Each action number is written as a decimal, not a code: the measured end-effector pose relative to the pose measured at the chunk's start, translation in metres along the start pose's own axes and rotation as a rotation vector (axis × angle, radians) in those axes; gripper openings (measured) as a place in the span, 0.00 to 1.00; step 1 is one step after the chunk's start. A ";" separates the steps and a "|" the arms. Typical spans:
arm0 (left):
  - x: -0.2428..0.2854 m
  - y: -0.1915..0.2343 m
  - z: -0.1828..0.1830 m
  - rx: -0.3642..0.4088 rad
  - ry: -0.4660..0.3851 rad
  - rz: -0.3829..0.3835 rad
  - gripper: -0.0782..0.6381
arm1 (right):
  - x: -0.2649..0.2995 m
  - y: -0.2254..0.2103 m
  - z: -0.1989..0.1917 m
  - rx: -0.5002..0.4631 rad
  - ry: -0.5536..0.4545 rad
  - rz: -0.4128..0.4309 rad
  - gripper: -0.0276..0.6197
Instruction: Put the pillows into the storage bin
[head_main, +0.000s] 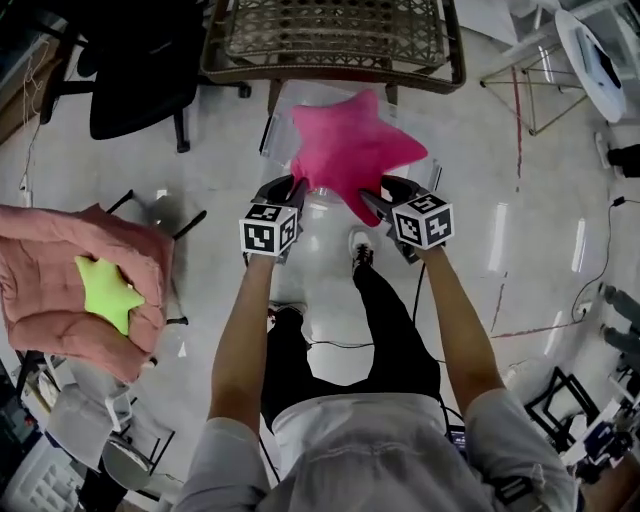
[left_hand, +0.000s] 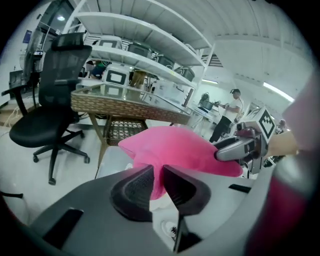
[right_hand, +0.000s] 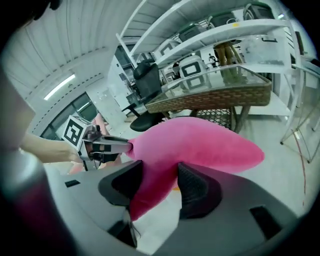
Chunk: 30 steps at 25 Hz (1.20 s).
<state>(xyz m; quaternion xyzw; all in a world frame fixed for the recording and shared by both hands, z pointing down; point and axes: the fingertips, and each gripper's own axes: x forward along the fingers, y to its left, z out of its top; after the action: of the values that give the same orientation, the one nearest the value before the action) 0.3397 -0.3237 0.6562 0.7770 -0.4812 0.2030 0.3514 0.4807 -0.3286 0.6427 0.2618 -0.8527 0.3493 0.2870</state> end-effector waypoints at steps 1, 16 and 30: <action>0.016 -0.008 -0.002 0.007 0.014 -0.014 0.21 | -0.004 -0.015 -0.008 0.021 0.002 -0.013 0.41; 0.162 -0.062 -0.044 0.100 0.206 -0.063 0.26 | -0.004 -0.156 -0.100 0.230 0.046 -0.097 0.42; 0.154 -0.043 -0.050 0.132 0.228 0.052 0.44 | -0.014 -0.172 -0.099 0.117 0.110 -0.188 0.60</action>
<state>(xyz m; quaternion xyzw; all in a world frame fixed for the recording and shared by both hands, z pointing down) 0.4489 -0.3676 0.7750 0.7577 -0.4434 0.3303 0.3467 0.6319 -0.3577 0.7688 0.3372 -0.7857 0.3837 0.3488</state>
